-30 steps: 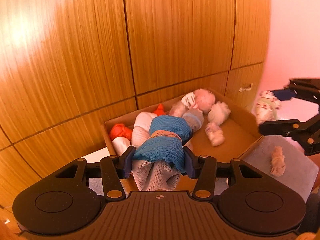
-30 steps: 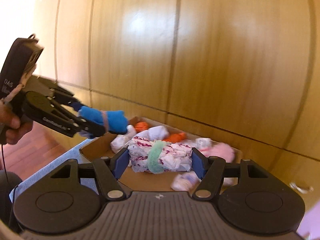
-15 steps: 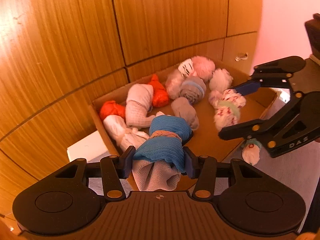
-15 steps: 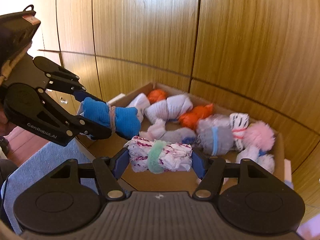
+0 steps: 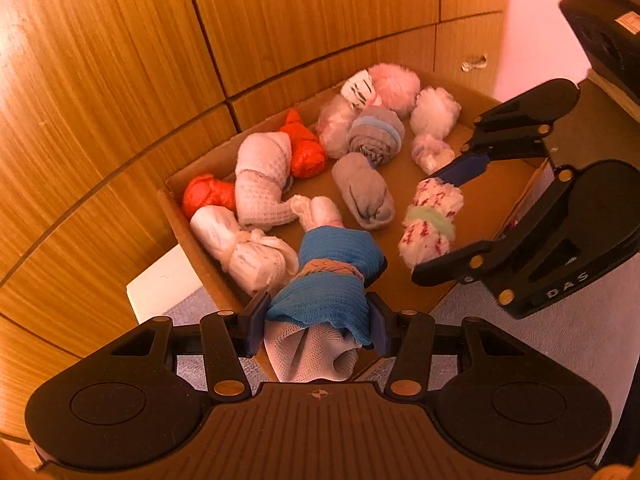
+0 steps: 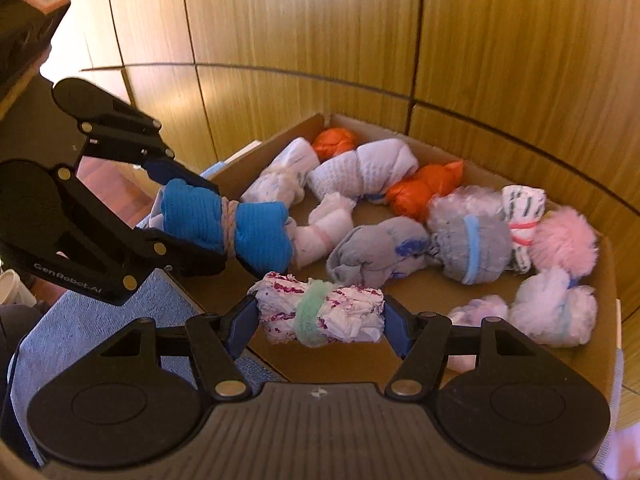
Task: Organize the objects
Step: 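Carry both held bundles over the box and lower them inside, then open both tools to release the bundles and lift out of the box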
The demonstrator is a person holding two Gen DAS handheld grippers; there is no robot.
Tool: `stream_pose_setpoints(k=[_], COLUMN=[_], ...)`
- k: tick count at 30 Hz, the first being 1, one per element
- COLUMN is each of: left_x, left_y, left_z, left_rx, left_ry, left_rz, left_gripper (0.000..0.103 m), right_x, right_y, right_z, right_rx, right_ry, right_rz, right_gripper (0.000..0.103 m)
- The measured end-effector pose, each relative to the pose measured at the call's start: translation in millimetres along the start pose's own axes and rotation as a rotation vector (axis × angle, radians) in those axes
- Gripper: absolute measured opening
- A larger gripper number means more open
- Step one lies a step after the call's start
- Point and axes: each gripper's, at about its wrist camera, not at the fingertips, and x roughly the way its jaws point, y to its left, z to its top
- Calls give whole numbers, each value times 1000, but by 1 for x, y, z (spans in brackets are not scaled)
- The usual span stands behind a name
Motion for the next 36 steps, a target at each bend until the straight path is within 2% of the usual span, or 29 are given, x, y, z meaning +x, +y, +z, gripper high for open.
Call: stream_pose_setpoints(k=[9, 12, 16, 27, 36], left_x=[3, 0, -13, -29, -44], left_y=[-6, -6, -11, -8, -20], left_z=[0, 0, 0, -8, -15], left_rx=[55, 39, 71, 19, -86], left_ry=[47, 41, 2, -29, -87], left_rz=[6, 11, 42, 41, 37], left_gripper=[63, 68, 86, 86, 89], right_x=[6, 4, 2, -7, -35], right_y=[0, 0, -1, 3, 12], right_z=[2, 3, 3, 3, -8], right_rx=[3, -1, 4, 14, 40], right_ry=[27, 25, 20, 5, -58], right_rz=[8, 7, 5, -3, -15], right_gripper=[62, 62, 65, 68, 72])
